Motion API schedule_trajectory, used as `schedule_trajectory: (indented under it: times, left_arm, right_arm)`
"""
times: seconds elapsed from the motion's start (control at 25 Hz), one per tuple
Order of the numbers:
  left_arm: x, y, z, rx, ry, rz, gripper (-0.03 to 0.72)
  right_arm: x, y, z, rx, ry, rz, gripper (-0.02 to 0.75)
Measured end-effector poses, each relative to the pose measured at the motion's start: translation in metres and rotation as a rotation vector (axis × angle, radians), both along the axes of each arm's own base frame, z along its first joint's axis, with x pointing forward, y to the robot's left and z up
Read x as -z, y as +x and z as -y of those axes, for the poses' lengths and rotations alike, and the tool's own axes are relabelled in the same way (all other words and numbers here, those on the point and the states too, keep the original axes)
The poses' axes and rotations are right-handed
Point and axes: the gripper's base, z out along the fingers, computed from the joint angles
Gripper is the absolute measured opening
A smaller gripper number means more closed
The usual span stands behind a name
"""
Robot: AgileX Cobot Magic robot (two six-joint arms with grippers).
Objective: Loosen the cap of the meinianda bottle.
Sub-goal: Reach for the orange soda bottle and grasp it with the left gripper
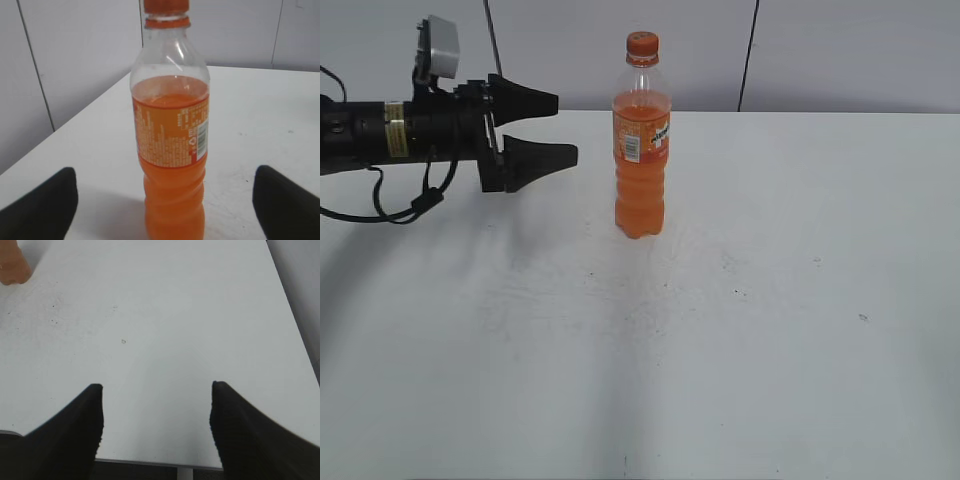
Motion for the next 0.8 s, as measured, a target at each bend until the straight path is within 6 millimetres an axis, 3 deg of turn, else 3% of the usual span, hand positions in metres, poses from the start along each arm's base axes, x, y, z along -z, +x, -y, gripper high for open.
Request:
schedule_trajectory:
  times: [0.36,0.64,0.8]
  left_arm:
    - [0.037,0.033,0.050,0.130,0.007,-0.022,0.638]
    - [0.053,0.044,0.089,0.184,-0.027,-0.025,0.613]
    - [0.059,0.045,0.102,0.197,-0.042,-0.037,0.578]
  right_arm:
    - [0.000,0.000,0.000,0.000,0.000,0.000,0.503]
    - [0.000,0.000,0.000,0.000,0.000,0.000,0.503]
    - [0.000,0.000,0.000,0.000,0.000,0.000,0.503]
